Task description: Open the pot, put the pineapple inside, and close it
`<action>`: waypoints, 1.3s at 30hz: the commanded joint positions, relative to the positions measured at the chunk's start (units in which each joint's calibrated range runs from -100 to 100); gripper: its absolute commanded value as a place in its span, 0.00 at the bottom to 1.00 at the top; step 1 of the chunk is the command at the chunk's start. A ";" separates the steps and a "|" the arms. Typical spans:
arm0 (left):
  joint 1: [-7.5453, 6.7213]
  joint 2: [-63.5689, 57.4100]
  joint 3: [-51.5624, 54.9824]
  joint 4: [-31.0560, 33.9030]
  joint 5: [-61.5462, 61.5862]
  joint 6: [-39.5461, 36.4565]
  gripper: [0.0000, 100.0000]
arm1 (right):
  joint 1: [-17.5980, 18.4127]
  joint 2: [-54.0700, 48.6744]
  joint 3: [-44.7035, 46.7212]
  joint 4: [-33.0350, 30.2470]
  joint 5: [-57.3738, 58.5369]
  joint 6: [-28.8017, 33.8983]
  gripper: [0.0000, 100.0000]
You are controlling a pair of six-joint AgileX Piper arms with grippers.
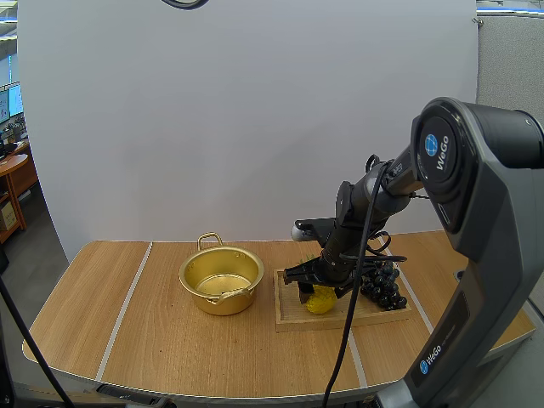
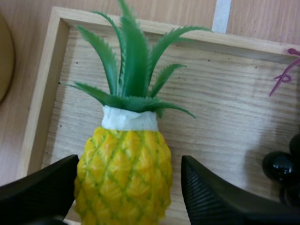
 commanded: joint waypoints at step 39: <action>-0.07 -0.26 -0.42 0.49 -0.67 -0.57 0.00 | 8.39 -19.73 -9.16 -1.18 3.62 -2.00 0.00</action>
